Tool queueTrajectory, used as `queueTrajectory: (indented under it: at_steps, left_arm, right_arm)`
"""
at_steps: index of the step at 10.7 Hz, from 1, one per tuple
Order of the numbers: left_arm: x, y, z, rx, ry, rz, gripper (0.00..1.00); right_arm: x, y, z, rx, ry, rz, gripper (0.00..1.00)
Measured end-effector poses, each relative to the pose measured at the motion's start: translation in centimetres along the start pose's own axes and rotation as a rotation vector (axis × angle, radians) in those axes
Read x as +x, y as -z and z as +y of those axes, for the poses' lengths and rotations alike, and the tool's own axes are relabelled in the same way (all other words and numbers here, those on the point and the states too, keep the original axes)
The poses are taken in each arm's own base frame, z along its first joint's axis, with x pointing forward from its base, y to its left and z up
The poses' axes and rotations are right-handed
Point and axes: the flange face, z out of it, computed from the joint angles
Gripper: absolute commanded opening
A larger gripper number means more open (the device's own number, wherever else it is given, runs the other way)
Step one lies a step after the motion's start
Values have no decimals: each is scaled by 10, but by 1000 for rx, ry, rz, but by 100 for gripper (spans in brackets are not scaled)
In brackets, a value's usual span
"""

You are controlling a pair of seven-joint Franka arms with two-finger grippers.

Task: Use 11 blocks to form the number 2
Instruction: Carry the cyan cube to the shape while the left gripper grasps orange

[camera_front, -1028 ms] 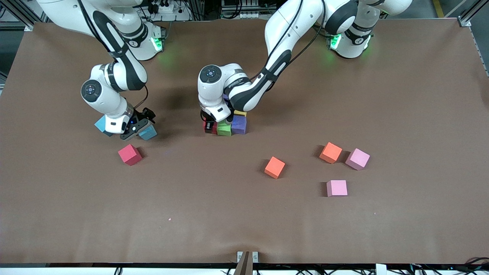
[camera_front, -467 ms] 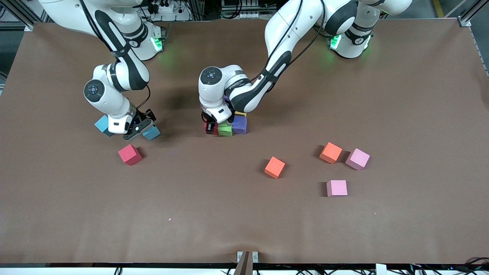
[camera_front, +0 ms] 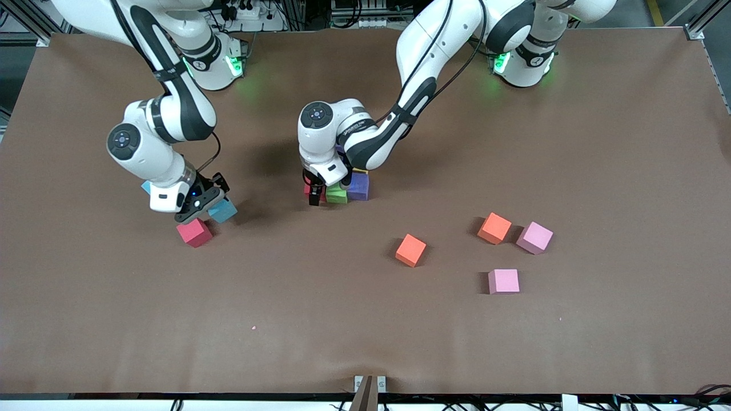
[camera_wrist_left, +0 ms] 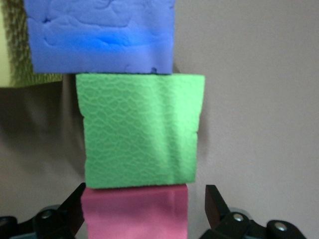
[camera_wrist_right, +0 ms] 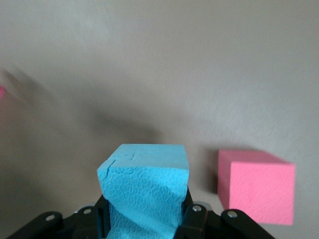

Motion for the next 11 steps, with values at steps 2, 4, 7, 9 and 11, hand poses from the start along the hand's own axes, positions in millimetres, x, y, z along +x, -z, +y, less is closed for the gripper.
queueTrajectory:
  at_steps: [2, 4, 7, 9, 11]
  left_arm:
    - [-8, 20, 3, -8, -2, -10, 100]
    - [-14, 59, 11, -9, -4, 3, 100]
    - [11, 100, 44, 7, -108, 56, 100]
    - [54, 106, 86, 29, -179, 89, 100]
    - [111, 117, 137, 44, -237, 106, 100]
  right_arm:
    - [19, 6, -7, -1, -61, 21, 21]
    - [42, 0, -23, 8, -125, 29, 21]
    - [62, -8, -23, 21, -178, 41, 21]
    - [77, -12, -34, 34, -266, 52, 20]
    - [99, -11, -62, 45, -356, 67, 20]
